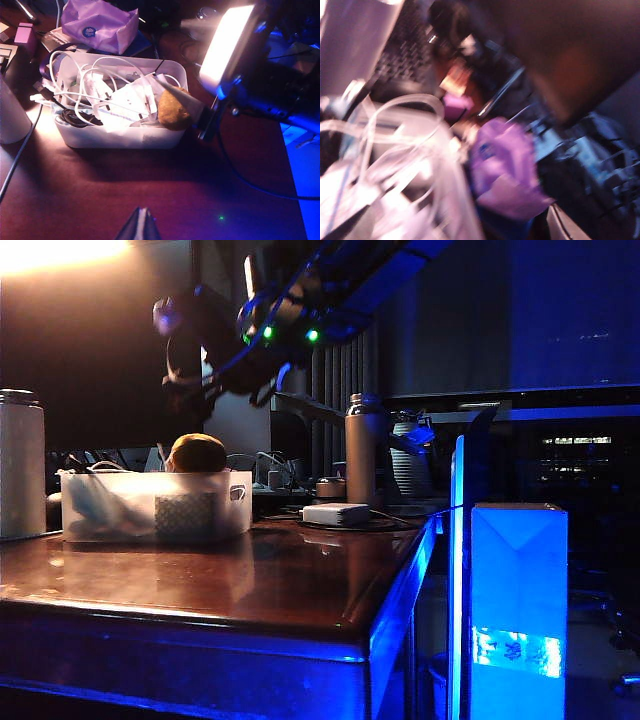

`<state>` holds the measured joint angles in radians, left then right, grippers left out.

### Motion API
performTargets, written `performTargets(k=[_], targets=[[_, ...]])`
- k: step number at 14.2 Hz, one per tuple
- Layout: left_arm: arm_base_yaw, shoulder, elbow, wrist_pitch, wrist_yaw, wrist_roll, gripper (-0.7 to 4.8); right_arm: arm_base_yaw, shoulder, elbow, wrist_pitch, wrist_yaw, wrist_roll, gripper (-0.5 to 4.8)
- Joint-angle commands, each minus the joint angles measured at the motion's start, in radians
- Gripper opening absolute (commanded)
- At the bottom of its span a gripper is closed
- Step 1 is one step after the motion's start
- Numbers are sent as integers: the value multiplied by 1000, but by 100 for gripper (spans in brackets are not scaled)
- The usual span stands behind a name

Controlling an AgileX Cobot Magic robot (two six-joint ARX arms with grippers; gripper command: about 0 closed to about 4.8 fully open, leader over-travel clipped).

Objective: Pick up the kiwi and place it into the translucent box.

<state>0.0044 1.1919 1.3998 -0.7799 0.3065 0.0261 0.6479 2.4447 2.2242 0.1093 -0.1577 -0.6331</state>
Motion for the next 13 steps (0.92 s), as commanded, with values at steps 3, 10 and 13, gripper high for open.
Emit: performTargets(k=[3, 10, 13], targets=[[0, -2, 5, 0, 5, 0, 13, 0, -43, 5, 19, 8, 39, 425], [0, -2, 5, 16, 5, 0, 13, 2, -130, 5, -541, 84, 114, -5], [0, -2, 5, 18, 5, 0, 13, 4, -126, 3, -640, 65, 114, -5]])
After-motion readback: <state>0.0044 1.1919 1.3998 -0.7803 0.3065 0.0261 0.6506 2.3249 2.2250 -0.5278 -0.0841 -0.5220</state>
